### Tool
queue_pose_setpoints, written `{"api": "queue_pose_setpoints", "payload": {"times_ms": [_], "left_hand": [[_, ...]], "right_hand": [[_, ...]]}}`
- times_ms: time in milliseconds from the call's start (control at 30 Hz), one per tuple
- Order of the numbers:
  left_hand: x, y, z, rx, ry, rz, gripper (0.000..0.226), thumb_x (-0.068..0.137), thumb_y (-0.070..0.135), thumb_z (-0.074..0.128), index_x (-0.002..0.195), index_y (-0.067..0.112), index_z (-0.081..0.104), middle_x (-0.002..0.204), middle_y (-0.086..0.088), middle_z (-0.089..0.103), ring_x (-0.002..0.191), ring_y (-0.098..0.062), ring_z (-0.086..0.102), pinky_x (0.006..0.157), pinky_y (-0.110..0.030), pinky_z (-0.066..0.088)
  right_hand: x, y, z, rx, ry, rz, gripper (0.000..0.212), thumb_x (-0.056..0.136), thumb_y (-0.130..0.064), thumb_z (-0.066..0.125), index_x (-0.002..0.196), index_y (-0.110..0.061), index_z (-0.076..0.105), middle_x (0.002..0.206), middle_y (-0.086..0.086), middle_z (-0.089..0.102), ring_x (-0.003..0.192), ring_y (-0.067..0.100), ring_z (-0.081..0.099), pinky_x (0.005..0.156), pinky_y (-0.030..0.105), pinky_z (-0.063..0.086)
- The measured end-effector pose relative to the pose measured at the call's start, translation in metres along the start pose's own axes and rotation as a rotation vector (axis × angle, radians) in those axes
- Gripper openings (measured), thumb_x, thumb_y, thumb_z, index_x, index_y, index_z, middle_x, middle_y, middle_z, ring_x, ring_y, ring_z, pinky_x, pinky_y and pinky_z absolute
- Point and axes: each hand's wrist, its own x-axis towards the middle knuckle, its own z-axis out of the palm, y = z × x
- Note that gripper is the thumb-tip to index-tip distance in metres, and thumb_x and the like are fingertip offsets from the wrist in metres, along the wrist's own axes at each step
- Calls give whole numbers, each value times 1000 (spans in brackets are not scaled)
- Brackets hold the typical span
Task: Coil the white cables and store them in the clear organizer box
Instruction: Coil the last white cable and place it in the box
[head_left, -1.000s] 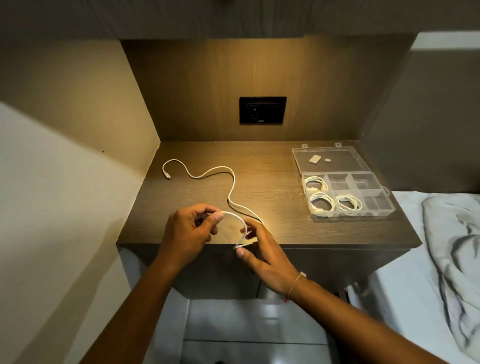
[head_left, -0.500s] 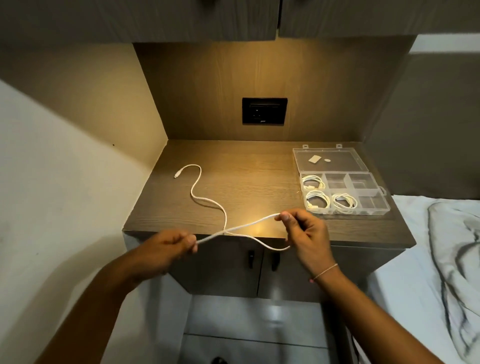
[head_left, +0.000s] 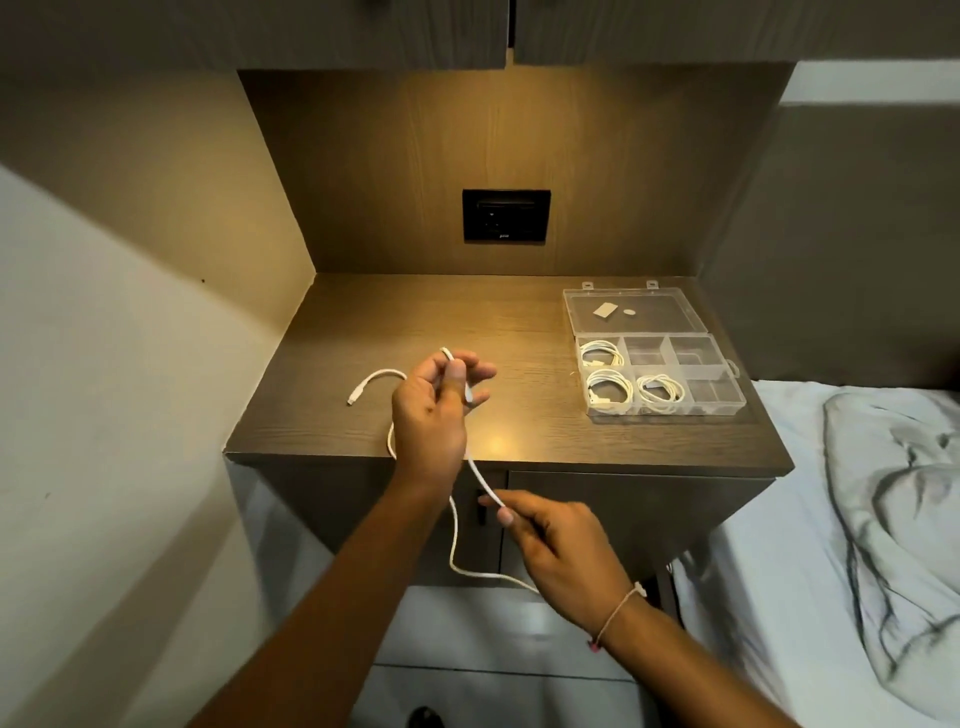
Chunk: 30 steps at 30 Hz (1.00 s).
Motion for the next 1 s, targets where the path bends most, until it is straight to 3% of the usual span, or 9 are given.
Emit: {"api": "queue_pose_setpoints", "payload": {"times_ms": [67, 133, 267, 367, 533, 667, 800, 900, 1000], "left_hand": [[-7, -25, -5, 442, -24, 337, 18, 99, 9, 48, 94, 10, 66, 87, 0, 72, 84, -10, 70, 75, -33, 60], [-18, -41, -16, 632, -213, 424, 17, 98, 9, 51, 89, 12, 66, 77, 0, 70, 69, -10, 66, 62, -37, 57], [-54, -39, -22, 375, -703, -163, 30, 100, 28, 43, 85, 21, 67, 58, 6, 57, 51, -9, 51, 49, -27, 44], [-56, -11, -26, 8, -827, -600, 39, 97, 41, 37, 85, 18, 66, 59, 5, 43, 50, -9, 35, 46, -20, 30], [-40, 25, -12, -546, -644, -607, 18, 96, 26, 46, 84, 16, 56, 62, 3, 45, 48, -8, 42, 45, -21, 32], [-21, 22, 3, -823, -205, -520, 25, 102, 23, 34, 94, 15, 56, 81, -2, 68, 76, -16, 70, 61, -25, 56], [-12, 0, -6, -254, -58, -203, 21, 102, 17, 41, 99, 8, 60, 91, -11, 74, 92, -26, 73, 75, -32, 60], [-29, -24, -15, 265, -257, 29, 19, 99, 12, 46, 92, 4, 62, 79, -12, 70, 75, -23, 72, 68, -35, 60], [-47, -34, -24, 406, -535, -79, 25, 100, 19, 46, 86, 9, 64, 61, -4, 63, 54, -17, 63, 56, -35, 55]], "right_hand": [[-5, -5, -19, -38, 3, -3, 24, 96, -45, 47, 103, -36, 68, 59, 0, 62, 55, 15, 56, 55, 37, 48], [-6, -7, -46, -105, 79, 9, 31, 91, -53, 47, 90, -31, 68, 57, -6, 62, 53, 10, 56, 52, 33, 46], [8, -2, -90, -257, 165, 49, 45, 75, -70, 58, 77, -28, 73, 63, -8, 70, 60, 8, 64, 56, 35, 53], [15, 2, -87, -246, 211, 49, 54, 74, -75, 53, 76, -25, 73, 60, -4, 68, 59, 12, 62, 56, 37, 52], [4, 4, -33, 12, 255, 29, 26, 95, -45, 51, 96, -30, 72, 61, -5, 63, 56, 9, 56, 56, 35, 48], [-25, 0, 18, 124, -47, 85, 28, 98, -38, 49, 121, -50, 61, 62, -14, 58, 58, 3, 52, 59, 26, 45], [-33, -5, 0, -7, -112, -3, 25, 95, -45, 46, 111, -39, 64, 55, -7, 56, 51, 8, 51, 54, 35, 49], [-11, -7, -45, -145, 64, -88, 28, 91, -51, 50, 91, -30, 68, 56, -8, 61, 53, 8, 56, 52, 34, 48], [13, -4, -81, -269, 207, -151, 43, 84, -64, 54, 79, -27, 73, 57, -10, 66, 53, 5, 59, 50, 28, 47]]}}
